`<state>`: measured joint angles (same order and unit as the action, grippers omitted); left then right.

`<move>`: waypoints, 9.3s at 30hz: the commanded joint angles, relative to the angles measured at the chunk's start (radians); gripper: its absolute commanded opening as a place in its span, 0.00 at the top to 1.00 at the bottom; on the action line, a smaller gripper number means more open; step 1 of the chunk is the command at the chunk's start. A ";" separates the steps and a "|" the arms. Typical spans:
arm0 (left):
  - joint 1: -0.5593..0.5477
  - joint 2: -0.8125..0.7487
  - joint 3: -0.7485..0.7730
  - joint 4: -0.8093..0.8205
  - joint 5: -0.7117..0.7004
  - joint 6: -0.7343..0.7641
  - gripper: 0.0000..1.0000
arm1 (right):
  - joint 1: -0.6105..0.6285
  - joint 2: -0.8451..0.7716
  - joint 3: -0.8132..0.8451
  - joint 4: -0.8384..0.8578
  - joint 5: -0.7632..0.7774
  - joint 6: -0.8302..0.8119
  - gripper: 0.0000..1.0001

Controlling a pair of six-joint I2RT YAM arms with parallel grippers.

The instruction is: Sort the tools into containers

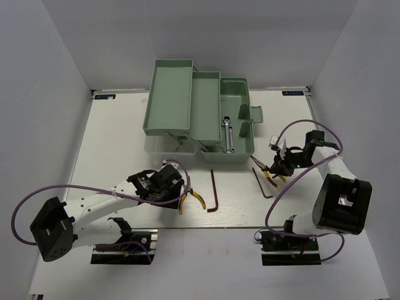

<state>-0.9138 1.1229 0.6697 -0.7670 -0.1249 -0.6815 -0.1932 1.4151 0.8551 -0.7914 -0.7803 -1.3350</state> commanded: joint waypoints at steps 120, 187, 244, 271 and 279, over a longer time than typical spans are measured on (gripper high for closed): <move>-0.175 0.051 0.220 0.187 -0.016 0.252 1.00 | 0.497 -0.476 -0.117 0.436 0.932 1.248 1.00; 0.237 0.111 0.570 0.212 0.323 0.619 0.67 | 0.290 -0.297 -0.196 0.218 0.691 1.307 0.68; 0.219 -0.255 0.107 0.250 0.199 0.530 0.26 | 0.270 -0.309 -0.057 0.241 0.385 1.418 1.00; 0.219 -0.407 0.079 0.288 0.133 0.557 0.33 | 0.820 0.562 1.332 0.397 0.314 1.350 1.00; 0.228 -0.414 0.079 0.288 0.145 0.557 0.31 | 0.897 0.653 1.319 0.508 0.410 1.346 1.00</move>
<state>-0.6899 0.7101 0.7582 -0.4854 0.0181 -0.1276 0.6857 2.0369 2.1330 -0.3725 -0.4332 0.0265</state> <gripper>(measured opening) 0.688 0.082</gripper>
